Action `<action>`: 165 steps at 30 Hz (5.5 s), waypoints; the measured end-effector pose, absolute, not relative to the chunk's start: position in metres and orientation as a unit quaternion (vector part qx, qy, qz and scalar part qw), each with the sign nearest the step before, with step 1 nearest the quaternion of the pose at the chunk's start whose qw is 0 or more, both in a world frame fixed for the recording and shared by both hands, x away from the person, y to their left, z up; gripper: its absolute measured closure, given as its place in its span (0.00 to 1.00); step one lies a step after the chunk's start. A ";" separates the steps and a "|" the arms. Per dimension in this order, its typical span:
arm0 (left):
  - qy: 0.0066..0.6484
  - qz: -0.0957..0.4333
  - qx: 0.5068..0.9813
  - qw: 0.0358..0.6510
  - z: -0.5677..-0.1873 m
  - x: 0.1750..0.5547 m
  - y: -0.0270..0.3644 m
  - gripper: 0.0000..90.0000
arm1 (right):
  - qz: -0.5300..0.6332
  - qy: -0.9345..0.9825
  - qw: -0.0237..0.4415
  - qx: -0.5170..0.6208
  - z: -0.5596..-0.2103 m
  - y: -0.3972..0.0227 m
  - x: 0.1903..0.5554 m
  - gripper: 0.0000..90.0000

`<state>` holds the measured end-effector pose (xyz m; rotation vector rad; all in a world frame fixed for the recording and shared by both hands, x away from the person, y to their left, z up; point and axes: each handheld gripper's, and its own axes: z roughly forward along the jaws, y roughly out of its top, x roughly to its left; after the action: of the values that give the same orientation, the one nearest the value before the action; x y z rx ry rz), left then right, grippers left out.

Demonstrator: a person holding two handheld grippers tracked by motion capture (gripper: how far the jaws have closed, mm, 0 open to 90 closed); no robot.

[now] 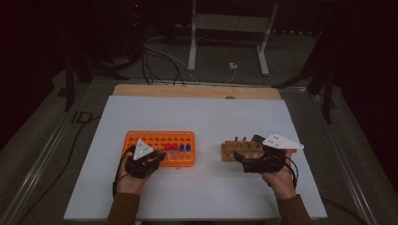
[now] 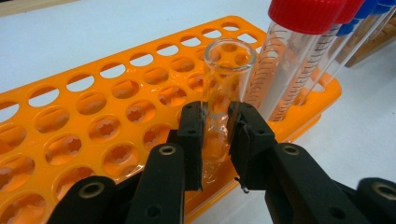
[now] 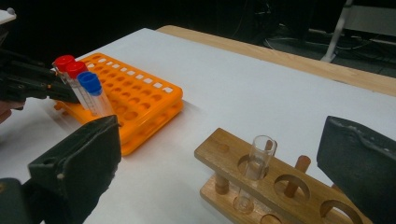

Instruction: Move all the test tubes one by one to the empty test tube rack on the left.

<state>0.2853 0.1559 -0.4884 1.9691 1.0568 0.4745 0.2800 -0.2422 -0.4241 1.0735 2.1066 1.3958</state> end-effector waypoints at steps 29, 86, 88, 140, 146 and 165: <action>0.425 0.191 0.717 0.518 -0.463 0.272 0.175 0.02 | 0.472 0.760 0.210 0.394 -0.448 -0.250 0.304 0.57; 0.409 0.214 0.723 0.514 -0.451 0.269 0.160 0.01 | 0.497 0.745 0.239 0.375 -0.416 -0.251 0.303 0.85; 0.404 0.215 0.724 0.517 -0.447 0.269 0.157 0.01 | 0.500 0.744 0.241 0.373 -0.413 -0.250 0.301 0.85; 0.286 0.178 0.789 0.514 -0.439 0.268 -0.003 0.38 | 0.520 0.781 0.151 0.312 -0.409 -0.206 0.277 0.85; 0.280 0.168 0.791 0.518 -0.441 0.268 -0.007 0.69 | 0.520 0.783 0.143 0.310 -0.411 -0.203 0.277 0.85; 0.295 0.151 0.788 0.519 -0.445 0.272 0.005 0.85 | 0.539 0.761 0.142 0.331 -0.408 -0.216 0.280 0.49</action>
<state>0.2721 0.0055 -0.4447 1.8904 0.7085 0.3630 0.2803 -0.2157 -0.4076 0.9559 2.1970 1.5541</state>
